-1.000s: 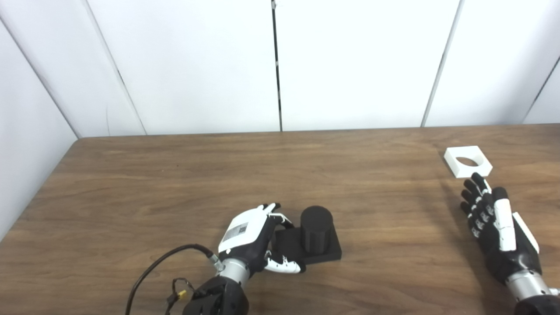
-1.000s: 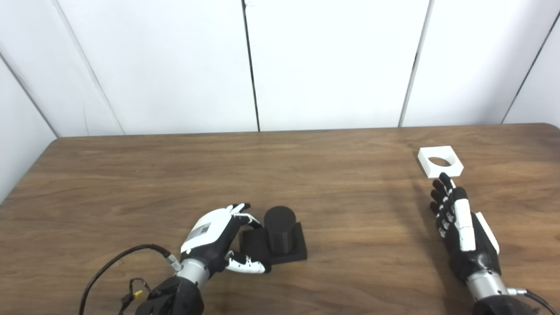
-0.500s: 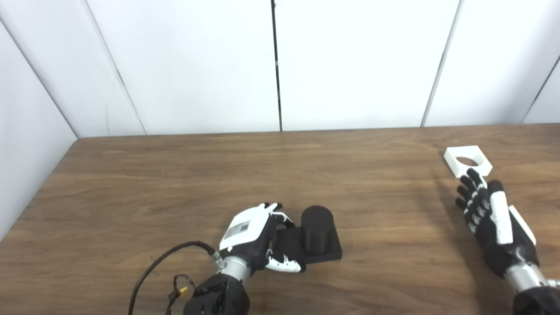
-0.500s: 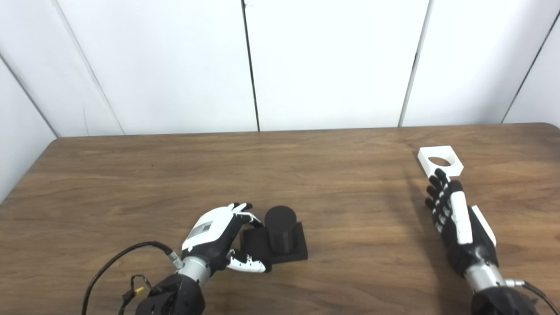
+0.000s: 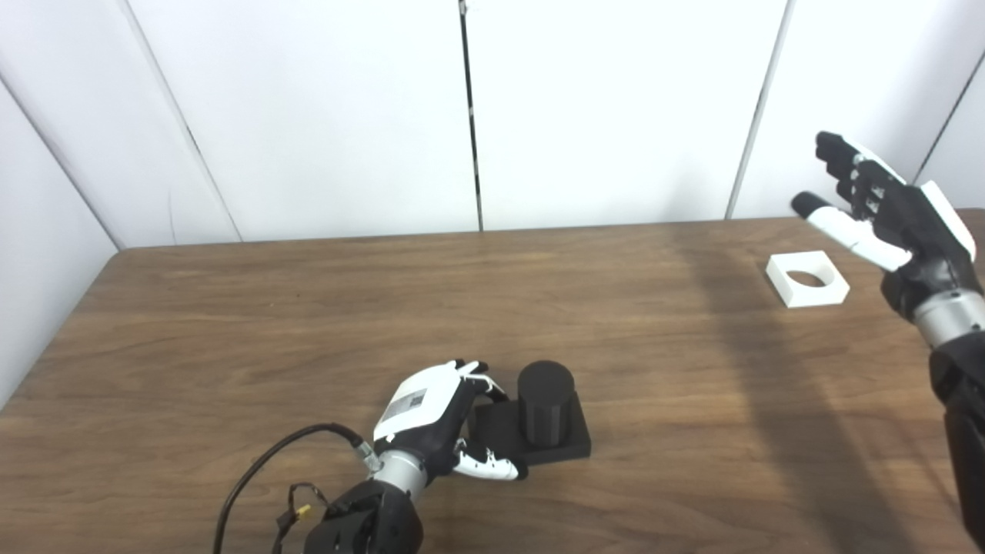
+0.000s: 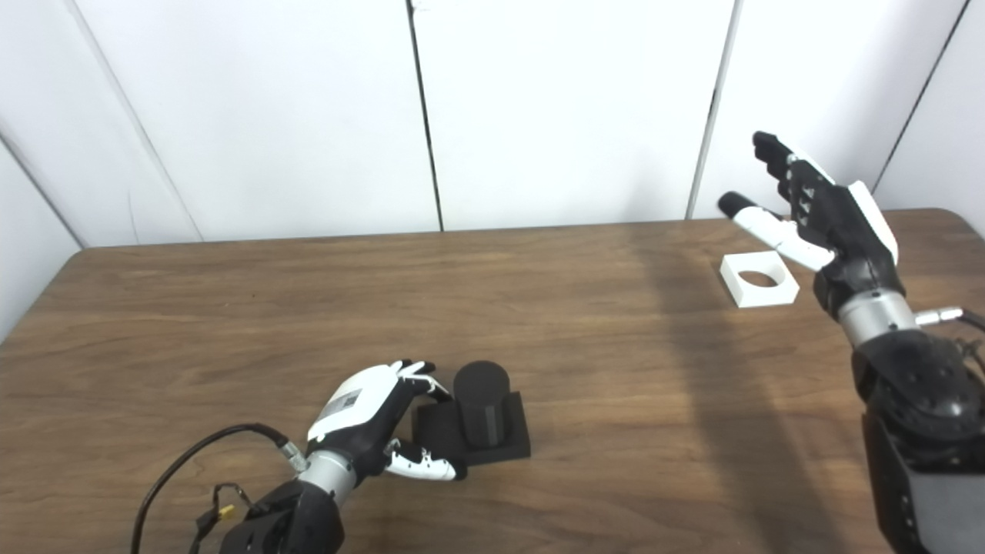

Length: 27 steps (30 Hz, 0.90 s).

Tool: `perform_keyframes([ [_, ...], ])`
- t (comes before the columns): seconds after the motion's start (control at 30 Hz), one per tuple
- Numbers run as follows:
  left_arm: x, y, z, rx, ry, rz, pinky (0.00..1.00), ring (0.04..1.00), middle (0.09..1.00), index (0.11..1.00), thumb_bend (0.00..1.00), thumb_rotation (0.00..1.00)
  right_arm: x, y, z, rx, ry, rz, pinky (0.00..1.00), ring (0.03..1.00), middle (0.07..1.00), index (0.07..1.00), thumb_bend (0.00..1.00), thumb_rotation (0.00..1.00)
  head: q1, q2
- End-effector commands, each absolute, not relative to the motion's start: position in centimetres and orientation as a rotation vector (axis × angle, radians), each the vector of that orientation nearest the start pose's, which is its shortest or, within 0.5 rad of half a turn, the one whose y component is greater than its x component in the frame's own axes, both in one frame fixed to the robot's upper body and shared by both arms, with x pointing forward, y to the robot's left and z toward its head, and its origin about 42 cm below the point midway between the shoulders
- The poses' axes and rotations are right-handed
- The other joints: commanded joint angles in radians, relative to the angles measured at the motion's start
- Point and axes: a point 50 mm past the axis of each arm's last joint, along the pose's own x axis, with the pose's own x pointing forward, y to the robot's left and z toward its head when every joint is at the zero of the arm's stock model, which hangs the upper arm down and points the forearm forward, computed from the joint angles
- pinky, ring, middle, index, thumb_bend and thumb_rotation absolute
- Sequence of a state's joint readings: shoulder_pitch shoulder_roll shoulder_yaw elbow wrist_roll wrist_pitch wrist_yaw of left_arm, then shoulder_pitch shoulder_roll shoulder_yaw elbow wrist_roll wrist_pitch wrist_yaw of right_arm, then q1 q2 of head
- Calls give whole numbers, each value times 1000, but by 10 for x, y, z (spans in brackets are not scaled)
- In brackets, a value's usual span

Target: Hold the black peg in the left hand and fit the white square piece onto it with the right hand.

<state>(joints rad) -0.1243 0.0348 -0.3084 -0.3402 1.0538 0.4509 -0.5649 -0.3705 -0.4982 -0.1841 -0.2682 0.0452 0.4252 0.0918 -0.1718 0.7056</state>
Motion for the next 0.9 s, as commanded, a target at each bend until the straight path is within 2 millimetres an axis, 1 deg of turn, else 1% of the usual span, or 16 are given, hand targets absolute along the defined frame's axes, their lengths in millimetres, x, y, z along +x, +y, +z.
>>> perform_keyframes([
  [0.0, 295, 150, 164, 1039, 181, -364, 1000, 1000, 936, 487, 509, 59, 361, -362, 349, -478, -332, -112, 1000, 981, 937, 876, 684, 343, -6, -1],
  [0.1, 294, 151, 165, 1038, 170, -365, 1000, 1000, 932, 485, 510, 58, 370, -371, 353, -538, -285, -111, 973, 974, 948, 858, 748, 344, -29, -4],
  [0.17, 294, 153, 165, 1042, 163, -369, 1000, 1000, 933, 485, 510, 58, 379, -380, 356, -582, -240, -103, 921, 955, 945, 842, 785, 338, -45, -7],
  [0.23, 294, 156, 165, 1040, 156, -371, 1000, 1000, 932, 485, 510, 57, 385, -386, 358, -618, -209, -93, 923, 968, 965, 831, 809, 292, -63, -10],
  [0.27, 294, 158, 165, 1038, 158, -371, 1000, 1000, 931, 485, 510, 57, 388, -391, 360, -663, -181, -87, 922, 970, 968, 830, 811, 283, -69, -11],
  [0.33, 294, 161, 164, 1035, 163, -372, 1000, 1000, 932, 486, 510, 58, 394, -398, 362, -740, -138, -80, 915, 967, 953, 827, 836, 221, -71, -12],
  [0.37, 294, 162, 164, 1035, 168, -370, 1000, 1000, 932, 486, 510, 58, 399, -402, 363, -820, -102, -76, 915, 966, 950, 826, 840, 212, -71, -12],
  [0.4, 294, 162, 163, 1039, 170, -368, 1000, 1000, 933, 486, 510, 58, 404, -407, 365, -904, -64, -68, 946, 980, 951, 826, 861, 210, -66, -12],
  [0.43, 294, 162, 163, 1041, 172, -366, 1000, 1000, 933, 487, 510, 59, 407, -410, 366, -962, -36, -63, 978, 992, 963, 837, 886, 235, -66, -12],
  [0.5, 294, 161, 162, 1042, 173, -362, 1000, 1000, 934, 487, 510, 59, 415, -418, 367, -1100, 23, -41, 995, 998, 966, 844, 921, 265, -65, -14],
  [0.57, 294, 161, 162, 1036, 169, -360, 1000, 1000, 932, 487, 510, 59, 420, -423, 368, -1169, 61, -30, 999, 1000, 966, 851, 966, 292, -68, -15],
  [0.63, 292, 161, 163, 1033, 162, -363, 1000, 1000, 927, 487, 510, 59, 424, -425, 370, -1223, 102, -25, 1000, 1000, 972, 858, 988, 275, -71, -16],
  [0.7, 292, 161, 164, 1041, 158, -364, 1000, 1000, 923, 486, 510, 60, 427, -424, 372, -1279, 155, -18, 985, 1000, 993, 879, 987, 243, -79, -16],
  [0.73, 292, 161, 164, 1046, 156, -364, 1000, 1000, 923, 486, 510, 60, 429, -424, 373, -1308, 176, -12, 959, 1000, 998, 891, 984, 219, -79, -16],
  [0.77, 292, 162, 164, 1049, 157, -363, 1000, 1000, 923, 486, 510, 60, 431, -423, 373, -1332, 196, -7, 957, 1000, 999, 892, 984, 216, -81, -16],
  [0.87, 292, 162, 164, 1051, 160, -360, 1000, 1000, 926, 486, 509, 59, 437, -422, 372, -1398, 233, 6, 996, 1000, 1000, 896, 999, 176, -85, -17],
])
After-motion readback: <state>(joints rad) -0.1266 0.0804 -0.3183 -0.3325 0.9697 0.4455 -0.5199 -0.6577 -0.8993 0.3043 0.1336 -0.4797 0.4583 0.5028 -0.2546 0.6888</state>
